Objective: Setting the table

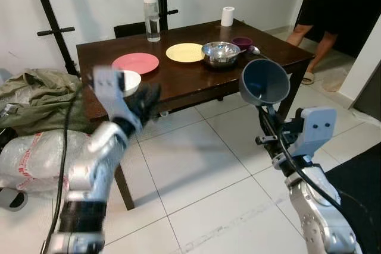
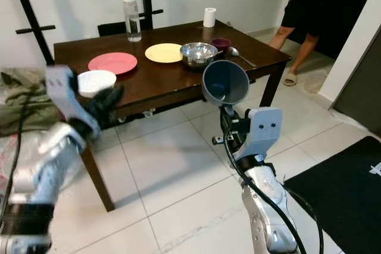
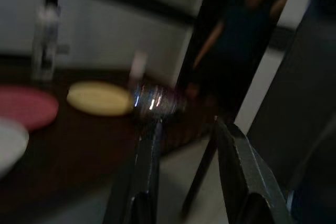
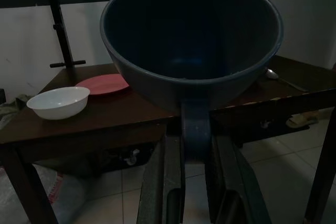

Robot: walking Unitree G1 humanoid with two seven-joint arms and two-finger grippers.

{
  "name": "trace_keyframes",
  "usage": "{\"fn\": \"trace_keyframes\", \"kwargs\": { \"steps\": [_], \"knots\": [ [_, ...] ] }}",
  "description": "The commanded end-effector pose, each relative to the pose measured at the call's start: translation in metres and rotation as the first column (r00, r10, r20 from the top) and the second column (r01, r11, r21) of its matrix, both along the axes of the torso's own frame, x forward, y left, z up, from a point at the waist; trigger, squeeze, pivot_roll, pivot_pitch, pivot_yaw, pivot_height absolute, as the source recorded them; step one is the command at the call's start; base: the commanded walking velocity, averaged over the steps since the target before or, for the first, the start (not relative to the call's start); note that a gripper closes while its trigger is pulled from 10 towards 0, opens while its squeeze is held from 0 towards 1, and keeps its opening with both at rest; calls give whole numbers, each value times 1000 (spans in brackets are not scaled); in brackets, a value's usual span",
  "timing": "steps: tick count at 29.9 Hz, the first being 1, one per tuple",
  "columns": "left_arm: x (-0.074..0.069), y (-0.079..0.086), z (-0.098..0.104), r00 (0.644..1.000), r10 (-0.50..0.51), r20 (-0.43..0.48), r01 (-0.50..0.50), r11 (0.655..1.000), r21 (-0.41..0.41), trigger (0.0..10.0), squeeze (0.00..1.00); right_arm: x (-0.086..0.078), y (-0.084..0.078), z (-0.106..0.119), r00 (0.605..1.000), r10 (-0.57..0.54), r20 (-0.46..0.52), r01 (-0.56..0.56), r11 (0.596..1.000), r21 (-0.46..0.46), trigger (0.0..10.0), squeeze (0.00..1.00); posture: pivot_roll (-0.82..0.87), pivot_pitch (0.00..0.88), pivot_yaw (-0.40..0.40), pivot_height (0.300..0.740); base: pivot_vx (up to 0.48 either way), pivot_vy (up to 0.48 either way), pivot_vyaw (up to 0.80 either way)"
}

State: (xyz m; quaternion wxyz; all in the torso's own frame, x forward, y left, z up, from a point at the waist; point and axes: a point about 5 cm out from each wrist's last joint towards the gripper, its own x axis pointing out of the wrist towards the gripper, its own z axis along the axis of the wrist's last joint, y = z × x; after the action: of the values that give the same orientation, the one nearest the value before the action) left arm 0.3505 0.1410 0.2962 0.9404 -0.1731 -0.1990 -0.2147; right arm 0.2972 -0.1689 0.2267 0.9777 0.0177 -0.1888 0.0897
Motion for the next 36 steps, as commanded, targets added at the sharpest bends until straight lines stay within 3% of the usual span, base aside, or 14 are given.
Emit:
{"fn": "trace_keyframes", "kwargs": {
  "steps": [1, 11, 16, 27, 30, 31, 33, 36],
  "knots": [
    [0, 5, 2, 1000, 0, 12, 1, 1000, -20, 10000, 0, 1, 1, 2, 1000, 3, 12, -3, 1000, 1, 10000, 0, -28, 40, 102, 740, 0, 0, 0],
    [2, 6, -13, 999, 2, -41, -1, 1000, 14, 10000, 0, 0, 1, 0, 1000, -2, 9, 2, 1000, 3, 10000, 0, -27, 46, 101, 740, 0, 0, 0],
    [1, 3, -20, 999, 35, -32, -31, 993, 113, 10000, 0, 0, 0, 1, 1000, 0, 13, 0, 1000, -2, 10000, 0, -24, 32, 105, 740, 0, 0, 0],
    [2, 3, -27, 997, 52, -58, -46, 994, 96, 10000, 0, 0, -8, 11, 998, -31, 55, 31, 999, 12, 10000, 0, -28, 42, 101, 740, 0, 0, 0],
    [3, 5, -26, 997, 49, -57, -44, 994, 97, 10000, 0, 2, -19, 18, 996, -49, 69, 49, 999, 11, 10000, 0, -26, 50, 105, 740, 0, 0, 0],
    [4, 4, -29, 996, 53, -68, -46, 994, 104, 10000, 0, 8, -30, 11, 995, -95, 31, 95, 996, -1, 10000, 0, -26, 51, 105, 740, 0, 0, 0],
    [5, 4, -31, 996, 53, -75, -44, 993, 108, 10000, 0, 11, -36, 5, 993, -120, 12, 121, 993, -11, 10000, 0, -23, 52, 105, 740, 0, 0, 0],
    [4, 3, -34, 996, 53, -77, -44, 992, 114, 10000, 0, 11, -33, 5, 994, -105, 14, 105, 994, -8, 10000, 0, -21, 47, 102, 740, 0, 0, 0]
  ]
}}
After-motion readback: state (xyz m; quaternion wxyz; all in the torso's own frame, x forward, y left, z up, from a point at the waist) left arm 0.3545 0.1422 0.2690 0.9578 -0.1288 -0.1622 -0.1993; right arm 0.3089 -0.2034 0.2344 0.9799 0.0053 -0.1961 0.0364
